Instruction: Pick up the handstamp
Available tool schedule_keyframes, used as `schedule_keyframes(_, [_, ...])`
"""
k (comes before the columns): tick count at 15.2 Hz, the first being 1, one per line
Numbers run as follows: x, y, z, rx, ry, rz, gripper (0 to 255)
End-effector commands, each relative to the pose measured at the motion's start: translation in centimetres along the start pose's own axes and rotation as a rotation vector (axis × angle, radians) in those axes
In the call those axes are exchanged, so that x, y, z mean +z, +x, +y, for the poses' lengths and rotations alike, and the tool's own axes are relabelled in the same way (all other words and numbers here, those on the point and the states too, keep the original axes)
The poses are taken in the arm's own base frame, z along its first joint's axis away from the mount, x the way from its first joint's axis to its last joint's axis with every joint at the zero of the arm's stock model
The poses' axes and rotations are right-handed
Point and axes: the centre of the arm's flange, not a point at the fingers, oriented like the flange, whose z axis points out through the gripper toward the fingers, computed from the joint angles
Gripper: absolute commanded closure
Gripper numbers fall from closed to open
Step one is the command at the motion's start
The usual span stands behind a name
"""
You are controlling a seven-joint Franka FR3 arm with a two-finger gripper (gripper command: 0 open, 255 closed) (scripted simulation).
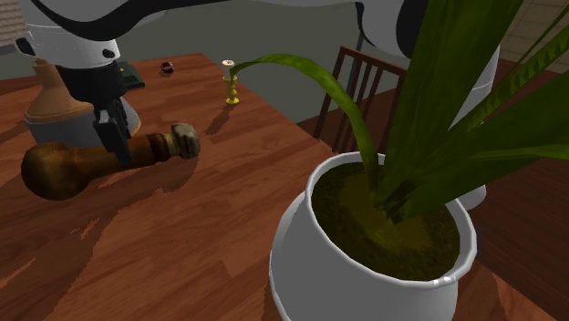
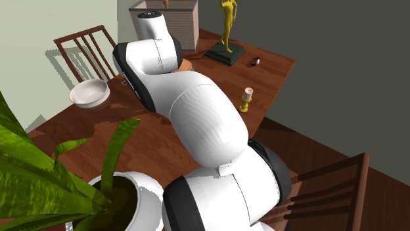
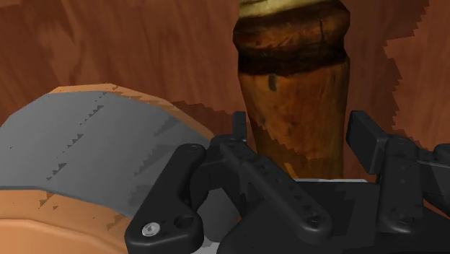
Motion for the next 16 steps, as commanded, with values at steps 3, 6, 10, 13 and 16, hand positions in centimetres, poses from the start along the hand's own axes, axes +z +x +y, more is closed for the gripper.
schedule_keyframes(3, [-1.6,0.1,0.1,0.001,0.002,-0.003,255])
schedule_keyframes(6, [-3.2,0.2,0.0,0.001,0.002,-0.003,255])
schedule_keyframes(10, [-5.3,0.3,-0.1,0.001,0.002,-0.003,255])
schedule_keyframes(13, [-6.9,0.4,-0.1,0.001,0.002,-0.003,255])
schedule_keyframes(16, [-7.5,0.4,-0.1,0.001,0.002,-0.003,255])
